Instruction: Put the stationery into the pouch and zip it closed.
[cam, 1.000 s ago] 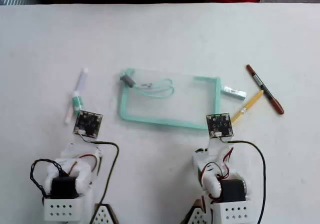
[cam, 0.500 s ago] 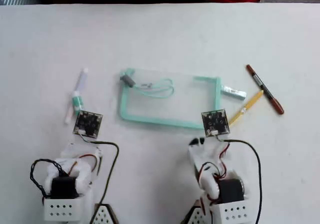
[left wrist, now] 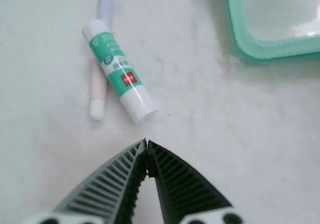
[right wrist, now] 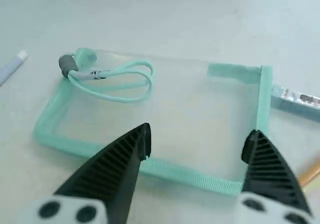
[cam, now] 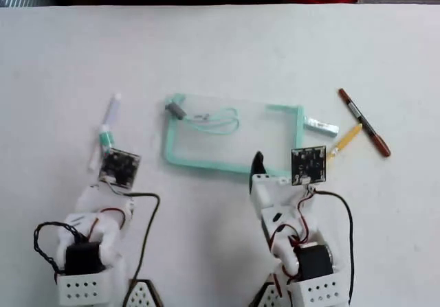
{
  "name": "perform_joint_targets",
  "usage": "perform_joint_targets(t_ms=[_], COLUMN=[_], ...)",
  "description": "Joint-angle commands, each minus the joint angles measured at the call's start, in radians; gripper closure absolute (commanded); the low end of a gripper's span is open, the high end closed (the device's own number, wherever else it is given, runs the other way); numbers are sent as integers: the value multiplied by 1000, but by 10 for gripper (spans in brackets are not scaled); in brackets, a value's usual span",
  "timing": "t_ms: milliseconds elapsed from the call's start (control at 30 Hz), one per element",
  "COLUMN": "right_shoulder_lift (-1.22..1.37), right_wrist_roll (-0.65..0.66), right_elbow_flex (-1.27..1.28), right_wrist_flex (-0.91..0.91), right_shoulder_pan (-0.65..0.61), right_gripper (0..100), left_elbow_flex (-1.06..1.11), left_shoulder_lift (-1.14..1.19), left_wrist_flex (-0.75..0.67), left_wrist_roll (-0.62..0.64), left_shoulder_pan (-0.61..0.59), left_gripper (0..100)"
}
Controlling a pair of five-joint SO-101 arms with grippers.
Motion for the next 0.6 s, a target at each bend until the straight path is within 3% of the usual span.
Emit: perform_joint_targets(t_ms=[0,133,267,367,567], right_shoulder_lift=[-5,-5,-5,-5,-5], right_wrist_roll=[3,5,43,118,130], right_elbow_flex=[8,8,5,3,3], right_wrist_flex=[45,91,91,96,97], right_shoulder_pan=[19,96,159,165,166], right_gripper=[712,714,714,715,715], left_elbow_flex=[-55,-64,-107,-166,-269], left_shoulder_lift=[-2,-2,-2,-1,7], left_wrist_flex=[-89,-247,-353,-365,-364], left_wrist_roll=[-166,-147,41,83,172], left_shoulder_pan=[50,48,68,128,348], left_gripper=[975,973,973,973,920])
